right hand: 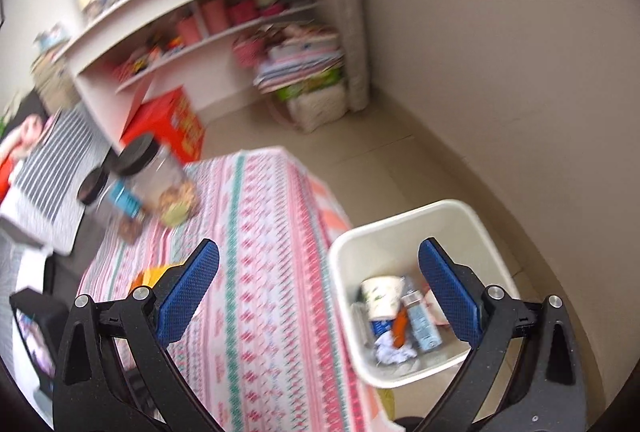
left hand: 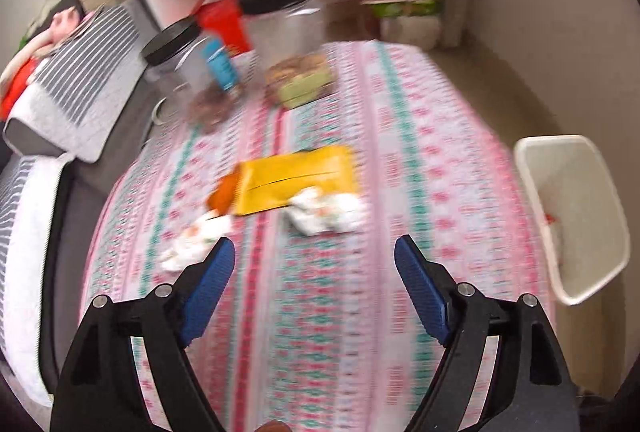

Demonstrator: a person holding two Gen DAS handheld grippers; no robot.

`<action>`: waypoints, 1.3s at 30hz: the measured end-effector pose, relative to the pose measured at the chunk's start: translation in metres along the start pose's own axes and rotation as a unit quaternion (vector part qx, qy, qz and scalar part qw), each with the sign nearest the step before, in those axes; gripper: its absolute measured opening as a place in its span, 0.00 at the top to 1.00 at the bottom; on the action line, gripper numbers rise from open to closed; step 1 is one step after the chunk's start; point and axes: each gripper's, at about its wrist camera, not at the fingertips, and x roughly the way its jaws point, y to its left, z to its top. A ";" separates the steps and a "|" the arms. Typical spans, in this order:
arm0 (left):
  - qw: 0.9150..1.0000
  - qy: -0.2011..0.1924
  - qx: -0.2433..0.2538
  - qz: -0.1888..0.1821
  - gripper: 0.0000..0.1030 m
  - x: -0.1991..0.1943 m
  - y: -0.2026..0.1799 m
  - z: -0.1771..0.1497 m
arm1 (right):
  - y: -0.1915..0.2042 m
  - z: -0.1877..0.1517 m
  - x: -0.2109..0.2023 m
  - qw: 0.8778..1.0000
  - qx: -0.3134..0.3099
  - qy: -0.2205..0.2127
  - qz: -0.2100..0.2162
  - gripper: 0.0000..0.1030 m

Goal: Collect trash
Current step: 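Drop the orange carrot snack into the bin with the left tool, then grasp the white crumpled wrapper with orange print using the left tool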

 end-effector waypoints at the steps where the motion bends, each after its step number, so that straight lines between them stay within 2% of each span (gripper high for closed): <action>1: 1.000 0.009 -0.002 0.010 0.22 0.008 0.011 -0.001 | 0.009 -0.003 0.005 1.000 -0.009 0.010 0.005 0.07; 6: 0.997 0.054 -0.001 0.061 0.22 0.058 0.068 0.002 | 0.044 -0.013 0.024 0.998 -0.048 0.037 0.015 0.07; 10: 0.993 0.103 -0.001 0.056 0.25 0.099 0.098 0.003 | 0.065 -0.020 0.038 0.996 -0.078 0.052 0.013 0.07; 13: 0.991 0.129 -0.010 0.039 0.38 0.122 0.108 -0.005 | 0.075 -0.025 0.046 0.994 -0.092 0.061 0.012 0.07; 15: 0.989 0.142 -0.034 0.017 0.50 0.131 0.117 -0.012 | 0.082 -0.027 0.051 0.993 -0.101 0.067 0.013 0.07; 16: 0.989 0.138 -0.049 0.003 0.53 0.131 0.121 -0.015 | 0.087 -0.029 0.055 0.991 -0.107 0.073 0.013 0.07; 17: 0.989 0.135 -0.057 -0.002 0.59 0.130 0.124 -0.017 | 0.089 -0.031 0.058 0.991 -0.112 0.077 0.014 0.07; 19: 0.989 0.132 -0.070 -0.004 0.64 0.125 0.131 -0.021 | 0.097 -0.035 0.063 0.989 -0.123 0.086 0.016 0.07; 23: 0.985 0.123 -0.116 -0.030 0.65 0.098 0.151 -0.028 | 0.112 -0.044 0.070 0.984 -0.147 0.093 0.021 0.07; 27: 0.977 0.099 -0.175 -0.066 0.65 0.046 0.172 -0.028 | 0.128 -0.055 0.077 0.979 -0.177 0.095 0.021 0.07; 29: 0.975 0.085 -0.192 -0.076 0.65 0.019 0.167 -0.025 | 0.137 -0.061 0.084 0.976 -0.195 0.097 0.026 0.07; 32: 0.970 0.054 -0.216 -0.092 0.65 -0.020 0.172 -0.036 | 0.155 -0.075 0.097 0.968 -0.224 0.105 0.040 0.07; 36: 0.968 0.039 -0.231 -0.087 0.65 -0.037 0.177 -0.042 | 0.179 -0.095 0.120 0.955 -0.263 0.118 0.067 0.07; 39: 0.968 0.038 -0.231 -0.087 0.65 -0.043 0.185 -0.043 | 0.195 -0.106 0.140 0.945 -0.303 0.113 0.051 0.07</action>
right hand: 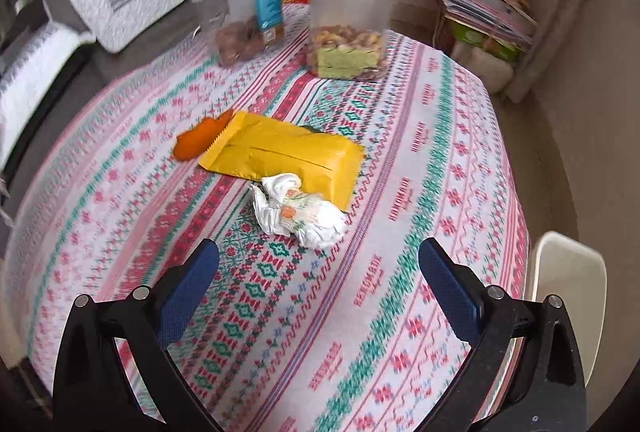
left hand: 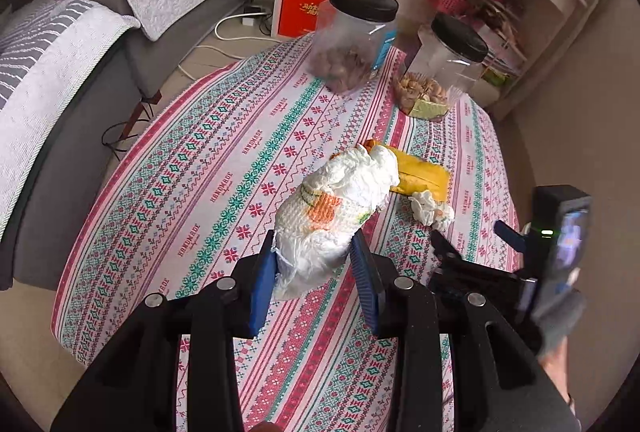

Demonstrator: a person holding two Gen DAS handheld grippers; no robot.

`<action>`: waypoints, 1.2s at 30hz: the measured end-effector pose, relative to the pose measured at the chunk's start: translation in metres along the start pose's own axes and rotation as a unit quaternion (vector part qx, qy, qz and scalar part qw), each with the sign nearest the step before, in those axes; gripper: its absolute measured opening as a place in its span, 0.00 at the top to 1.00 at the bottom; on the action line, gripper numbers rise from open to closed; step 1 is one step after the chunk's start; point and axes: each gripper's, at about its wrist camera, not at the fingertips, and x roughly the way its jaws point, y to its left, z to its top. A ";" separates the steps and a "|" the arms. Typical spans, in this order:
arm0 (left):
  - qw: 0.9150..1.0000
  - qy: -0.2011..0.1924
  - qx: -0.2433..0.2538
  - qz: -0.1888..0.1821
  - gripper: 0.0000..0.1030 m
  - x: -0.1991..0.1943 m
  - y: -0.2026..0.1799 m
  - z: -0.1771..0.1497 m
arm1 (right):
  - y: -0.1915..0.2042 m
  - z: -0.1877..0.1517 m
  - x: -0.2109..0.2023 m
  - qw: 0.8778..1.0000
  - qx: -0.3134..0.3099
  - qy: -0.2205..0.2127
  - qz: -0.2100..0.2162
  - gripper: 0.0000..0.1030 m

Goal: Collect trash
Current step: 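Grasp the white crumpled wrapper with orange print using the left tool, then grasp the crumpled white paper with the right tool while the left tool holds the wrapper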

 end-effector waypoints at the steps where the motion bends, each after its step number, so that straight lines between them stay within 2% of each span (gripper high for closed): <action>1: 1.000 -0.003 -0.001 -0.001 0.65 -0.002 0.002 0.001 | 0.003 0.002 0.006 1.000 -0.008 0.001 -0.003 0.07; 4: 1.000 -0.008 -0.002 0.006 0.65 -0.003 0.011 0.002 | 0.013 0.011 0.022 0.999 -0.039 0.006 -0.006 0.12; 6: 1.000 -0.001 -0.009 0.005 0.64 -0.001 0.017 0.003 | 0.019 0.016 0.036 0.998 -0.055 0.025 0.000 0.16; 7: 1.000 0.002 -0.013 0.004 0.65 0.000 0.020 0.003 | 0.019 0.017 0.041 0.998 -0.056 0.035 0.002 0.23; 8: 1.000 0.003 -0.017 0.002 0.65 -0.001 0.022 0.003 | 0.019 0.016 0.048 0.997 -0.050 0.049 0.015 0.37; 9: 1.000 0.001 -0.019 0.002 0.65 -0.002 0.024 0.004 | 0.016 0.017 0.049 0.998 -0.035 0.047 0.027 0.40; 10: 1.000 -0.004 -0.020 0.003 0.64 -0.005 0.025 0.005 | 0.013 0.017 0.048 0.998 -0.023 0.045 0.030 0.50; 11: 1.000 -0.010 -0.020 0.006 0.64 -0.008 0.026 0.006 | 0.010 0.017 0.048 0.998 -0.013 0.048 0.033 0.55; 16: 0.999 -0.022 -0.026 0.008 0.64 -0.017 0.033 0.008 | 0.002 0.015 0.029 0.996 0.025 0.048 0.068 0.59; 22: 0.999 -0.027 -0.026 0.002 0.64 -0.024 0.036 0.005 | 0.007 0.013 -0.032 0.989 0.059 0.019 0.135 0.59; 25: 0.999 -0.027 -0.022 -0.004 0.64 -0.026 0.033 0.003 | 0.012 0.012 -0.071 0.986 0.062 -0.015 0.153 0.58; 30: 1.000 -0.026 -0.006 -0.005 0.64 -0.022 0.022 -0.002 | 0.004 -0.006 -0.109 0.980 0.087 -0.067 0.164 0.58; 36: 1.000 -0.021 0.015 -0.003 0.64 -0.011 0.002 -0.008 | -0.024 -0.011 -0.105 0.983 0.107 -0.087 0.118 0.58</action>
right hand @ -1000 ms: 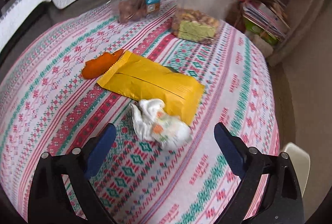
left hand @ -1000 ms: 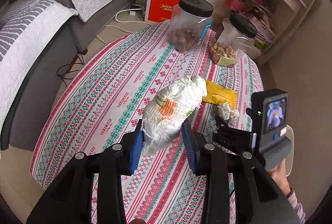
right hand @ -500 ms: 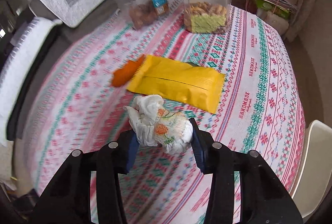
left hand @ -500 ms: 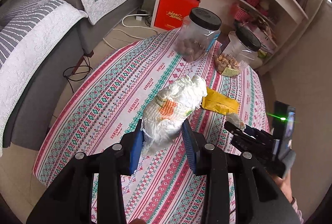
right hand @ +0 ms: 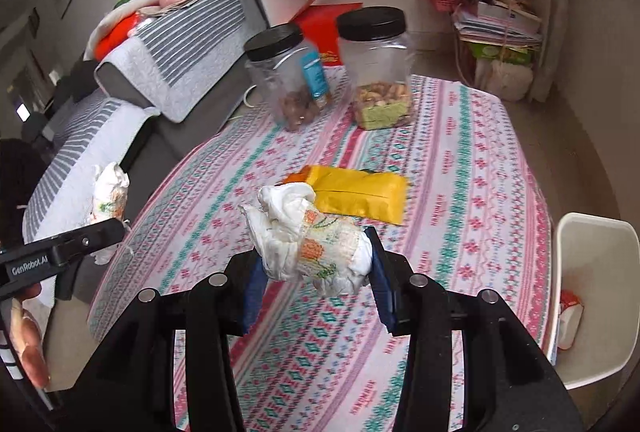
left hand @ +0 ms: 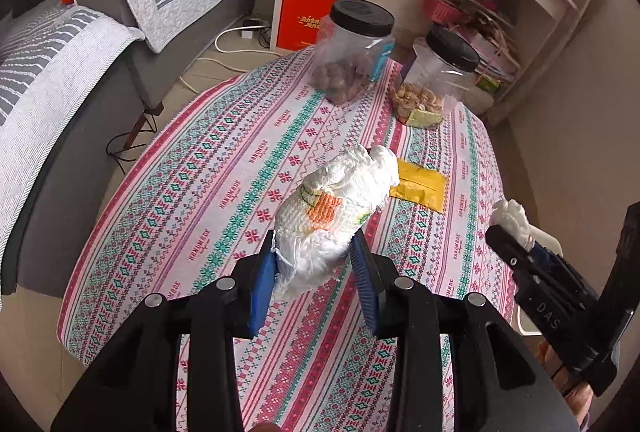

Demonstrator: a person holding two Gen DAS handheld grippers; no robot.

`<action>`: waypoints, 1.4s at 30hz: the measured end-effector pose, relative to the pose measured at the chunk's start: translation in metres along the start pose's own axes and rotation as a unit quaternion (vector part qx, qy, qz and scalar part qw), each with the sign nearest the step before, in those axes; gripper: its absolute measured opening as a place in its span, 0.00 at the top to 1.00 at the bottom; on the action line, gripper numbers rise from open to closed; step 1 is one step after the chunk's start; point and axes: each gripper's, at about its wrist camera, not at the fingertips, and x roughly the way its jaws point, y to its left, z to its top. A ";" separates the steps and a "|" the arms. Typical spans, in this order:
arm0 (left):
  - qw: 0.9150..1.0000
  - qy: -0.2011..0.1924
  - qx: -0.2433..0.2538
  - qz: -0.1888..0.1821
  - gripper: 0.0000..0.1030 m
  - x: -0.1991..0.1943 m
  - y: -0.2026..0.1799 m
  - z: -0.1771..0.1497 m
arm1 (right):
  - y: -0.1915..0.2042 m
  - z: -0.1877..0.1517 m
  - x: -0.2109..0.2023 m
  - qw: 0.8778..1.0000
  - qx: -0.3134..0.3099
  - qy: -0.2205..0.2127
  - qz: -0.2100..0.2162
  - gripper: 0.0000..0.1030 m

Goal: Collect trash
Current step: 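Grasp the crumpled white paper with the right tool while the left tool holds the wrapper, then carry the crumpled paper over the bin and release it with the right tool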

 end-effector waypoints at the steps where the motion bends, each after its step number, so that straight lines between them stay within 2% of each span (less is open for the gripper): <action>1: 1.000 0.000 0.004 0.000 0.64 0.002 -0.005 -0.001 | -0.007 0.001 -0.002 1.000 0.005 -0.005 -0.009 0.58; 4: 1.000 0.001 0.013 0.000 0.64 0.007 -0.016 -0.002 | -0.025 0.006 -0.011 0.999 0.025 -0.014 -0.019 0.58; 12: 0.999 0.017 0.042 -0.004 0.64 0.026 -0.049 -0.011 | -0.088 0.015 -0.051 0.991 0.089 -0.064 -0.082 0.58; 16: 0.998 0.023 0.057 -0.009 0.64 0.033 -0.067 -0.017 | -0.126 0.014 -0.075 0.981 0.128 -0.089 -0.117 0.58; 20: 0.997 0.024 0.068 -0.014 0.64 0.038 -0.084 -0.021 | -0.165 0.010 -0.100 0.966 0.159 -0.111 -0.171 0.57; 25: 0.996 0.030 0.082 -0.022 0.64 0.047 -0.107 -0.027 | -0.207 -0.003 -0.122 0.947 0.200 -0.113 -0.223 0.56; 30: 0.993 0.031 0.110 -0.036 0.64 0.054 -0.139 -0.037 | -0.237 -0.017 -0.140 0.931 0.240 -0.108 -0.253 0.45; 32: 0.991 0.037 0.119 -0.052 0.64 0.058 -0.154 -0.041 | -0.243 -0.021 -0.149 0.927 0.249 -0.116 -0.255 0.28; 35: 0.985 0.043 0.147 -0.078 0.64 0.063 -0.189 -0.054 | -0.249 -0.026 -0.167 0.915 0.258 -0.142 -0.276 0.15; 38: 0.979 0.052 0.175 -0.091 0.64 0.070 -0.220 -0.070 | -0.258 -0.031 -0.188 0.902 0.267 -0.168 -0.295 0.09; 42: 0.969 0.070 0.211 -0.106 0.64 0.082 -0.269 -0.091 | -0.272 -0.036 -0.209 0.891 0.284 -0.186 -0.303 0.07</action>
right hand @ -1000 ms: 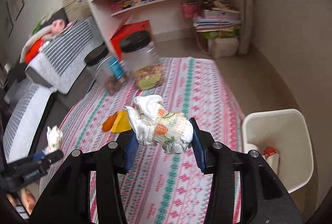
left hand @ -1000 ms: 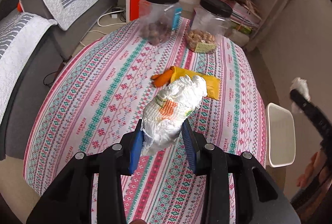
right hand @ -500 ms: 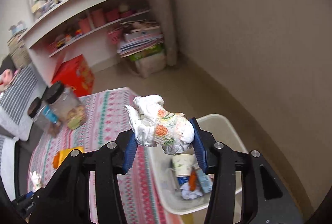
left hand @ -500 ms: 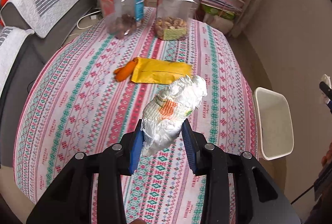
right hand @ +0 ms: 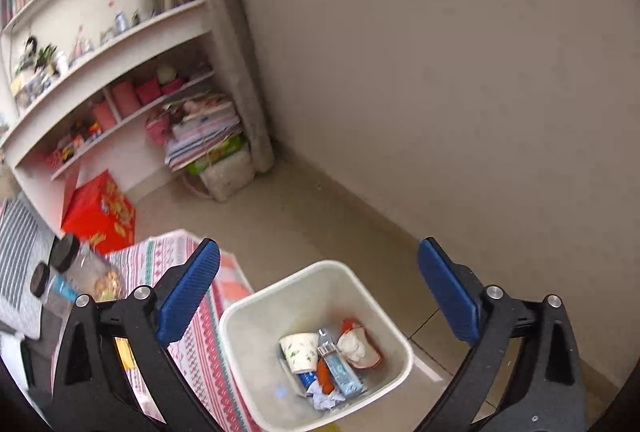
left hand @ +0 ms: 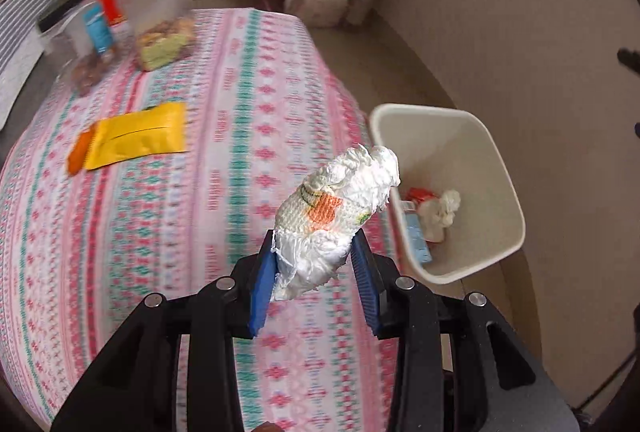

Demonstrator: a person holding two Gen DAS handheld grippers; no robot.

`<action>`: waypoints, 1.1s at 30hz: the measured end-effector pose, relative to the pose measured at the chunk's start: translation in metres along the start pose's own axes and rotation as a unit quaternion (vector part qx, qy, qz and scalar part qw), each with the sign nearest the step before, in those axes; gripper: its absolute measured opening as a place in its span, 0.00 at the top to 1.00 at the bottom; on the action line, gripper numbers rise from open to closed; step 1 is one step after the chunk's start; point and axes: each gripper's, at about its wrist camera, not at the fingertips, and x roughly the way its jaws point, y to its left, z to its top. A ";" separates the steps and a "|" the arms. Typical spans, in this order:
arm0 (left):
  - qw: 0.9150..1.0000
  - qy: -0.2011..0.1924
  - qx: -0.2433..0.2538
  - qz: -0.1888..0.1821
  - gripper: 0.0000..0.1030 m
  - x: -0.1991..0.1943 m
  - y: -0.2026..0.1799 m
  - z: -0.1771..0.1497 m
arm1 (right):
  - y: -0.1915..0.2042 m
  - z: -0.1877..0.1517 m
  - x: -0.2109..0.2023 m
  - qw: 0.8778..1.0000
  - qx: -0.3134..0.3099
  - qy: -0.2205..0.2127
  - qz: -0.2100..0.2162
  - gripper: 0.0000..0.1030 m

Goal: Collect trash
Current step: 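Carry the crumpled paper over the bin and release it with the right tool, then drop the white wrapper into the bin with the left tool, then grasp the small orange item beside the yellow bag with the left tool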

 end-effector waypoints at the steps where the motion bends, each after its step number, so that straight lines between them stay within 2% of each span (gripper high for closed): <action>1: 1.000 0.004 0.008 -0.008 0.64 0.006 -0.015 0.004 | -0.005 0.003 -0.001 1.000 0.007 -0.003 0.000 0.07; 5: 0.999 -0.001 0.043 -0.028 0.62 0.017 -0.071 0.019 | -0.023 0.010 -0.003 0.999 0.037 -0.008 0.003 0.07; 8: 0.998 -0.004 0.045 -0.050 0.62 0.022 -0.099 0.034 | -0.038 0.016 -0.007 0.998 0.065 -0.014 0.008 0.07; 10: 0.997 -0.007 0.046 -0.063 0.55 0.025 -0.113 0.045 | -0.043 0.017 -0.010 0.997 0.074 -0.018 0.011 0.07; 11: 0.996 -0.006 0.050 -0.067 0.39 0.027 -0.119 0.050 | -0.043 0.018 -0.010 0.997 0.075 -0.018 0.012 0.07; 12: 0.996 -0.006 0.052 -0.066 0.34 0.028 -0.123 0.053 | -0.044 0.018 -0.010 0.997 0.076 -0.018 0.013 0.07; 16: 0.997 -0.013 0.054 -0.055 0.33 0.028 -0.118 0.053 | -0.040 0.019 -0.006 0.997 0.077 -0.007 0.023 0.07; 19: 0.998 -0.014 0.049 -0.023 0.32 0.031 -0.099 0.046 | -0.029 0.016 0.001 0.997 0.067 0.016 0.047 0.07; 22: 0.998 -0.019 0.049 0.024 0.32 0.034 -0.074 0.041 | -0.008 0.010 0.011 0.996 0.038 0.046 0.068 0.07; 26: 0.992 -0.026 0.063 0.102 0.32 0.037 -0.030 0.036 | 0.027 -0.003 0.022 0.992 -0.006 0.084 0.093 0.07; 29: 0.987 -0.026 0.058 0.149 0.32 0.038 0.019 0.033 | 0.055 -0.016 0.030 0.987 -0.037 0.110 0.107 0.07; 33: 0.977 -0.016 0.026 0.209 0.32 0.036 0.097 0.027 | 0.092 -0.035 0.032 0.982 -0.089 0.128 0.110 0.07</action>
